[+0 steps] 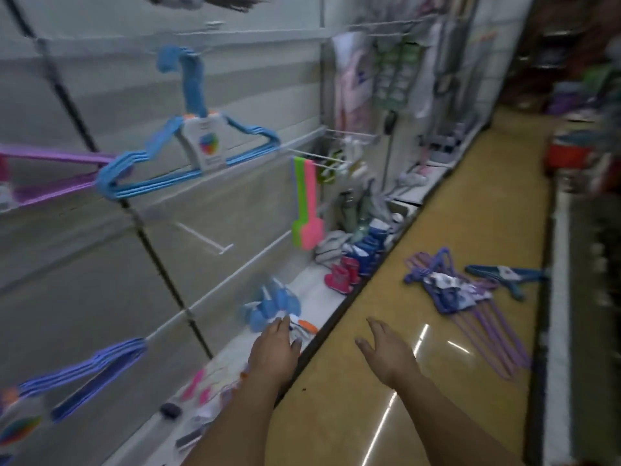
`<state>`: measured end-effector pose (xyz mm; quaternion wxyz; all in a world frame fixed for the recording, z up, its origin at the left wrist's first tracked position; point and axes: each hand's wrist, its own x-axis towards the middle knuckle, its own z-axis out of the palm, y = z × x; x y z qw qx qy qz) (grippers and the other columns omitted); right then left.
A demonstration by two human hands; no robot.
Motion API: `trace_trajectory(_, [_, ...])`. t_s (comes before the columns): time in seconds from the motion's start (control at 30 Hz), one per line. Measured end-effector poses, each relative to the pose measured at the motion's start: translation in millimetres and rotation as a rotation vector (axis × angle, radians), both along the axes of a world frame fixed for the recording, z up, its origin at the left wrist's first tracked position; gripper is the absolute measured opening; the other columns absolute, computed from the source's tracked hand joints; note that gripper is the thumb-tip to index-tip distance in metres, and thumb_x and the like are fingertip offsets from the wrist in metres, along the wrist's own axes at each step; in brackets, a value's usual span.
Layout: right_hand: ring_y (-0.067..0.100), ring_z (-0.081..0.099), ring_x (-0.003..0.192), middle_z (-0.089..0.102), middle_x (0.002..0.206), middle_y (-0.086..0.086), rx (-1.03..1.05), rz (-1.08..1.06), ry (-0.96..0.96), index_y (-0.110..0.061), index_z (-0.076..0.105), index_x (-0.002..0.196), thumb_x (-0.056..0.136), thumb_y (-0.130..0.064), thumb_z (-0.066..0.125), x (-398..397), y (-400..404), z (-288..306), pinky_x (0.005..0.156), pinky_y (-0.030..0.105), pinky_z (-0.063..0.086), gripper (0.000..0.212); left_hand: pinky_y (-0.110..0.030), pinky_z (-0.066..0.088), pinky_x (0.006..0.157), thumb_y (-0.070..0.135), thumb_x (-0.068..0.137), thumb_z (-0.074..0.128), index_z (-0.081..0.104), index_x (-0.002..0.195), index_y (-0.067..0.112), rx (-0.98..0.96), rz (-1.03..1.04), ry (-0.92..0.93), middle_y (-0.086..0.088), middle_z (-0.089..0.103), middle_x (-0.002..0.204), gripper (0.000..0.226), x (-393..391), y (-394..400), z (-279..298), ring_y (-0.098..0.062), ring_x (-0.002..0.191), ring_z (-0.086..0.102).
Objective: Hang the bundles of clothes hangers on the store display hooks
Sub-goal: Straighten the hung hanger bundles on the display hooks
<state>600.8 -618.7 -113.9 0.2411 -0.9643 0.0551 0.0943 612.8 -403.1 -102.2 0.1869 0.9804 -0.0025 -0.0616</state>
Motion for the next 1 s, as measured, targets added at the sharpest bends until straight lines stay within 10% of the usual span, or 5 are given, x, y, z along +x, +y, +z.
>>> trace_trajectory(1.0, [0.024, 0.035, 0.137, 0.029, 0.154, 0.002, -0.029, -0.654, 0.068, -0.022, 0.023, 0.150, 0.098, -0.048, 0.039, 160, -270, 11, 0.110, 0.042, 0.034, 0.060, -0.038, 0.030, 0.110, 0.047, 0.100, 0.033, 0.026, 0.149, 0.015, -0.014, -0.703, 0.104, -0.004, 0.029, 0.155, 0.060, 301, -332, -21, -0.020, 0.141, 0.030])
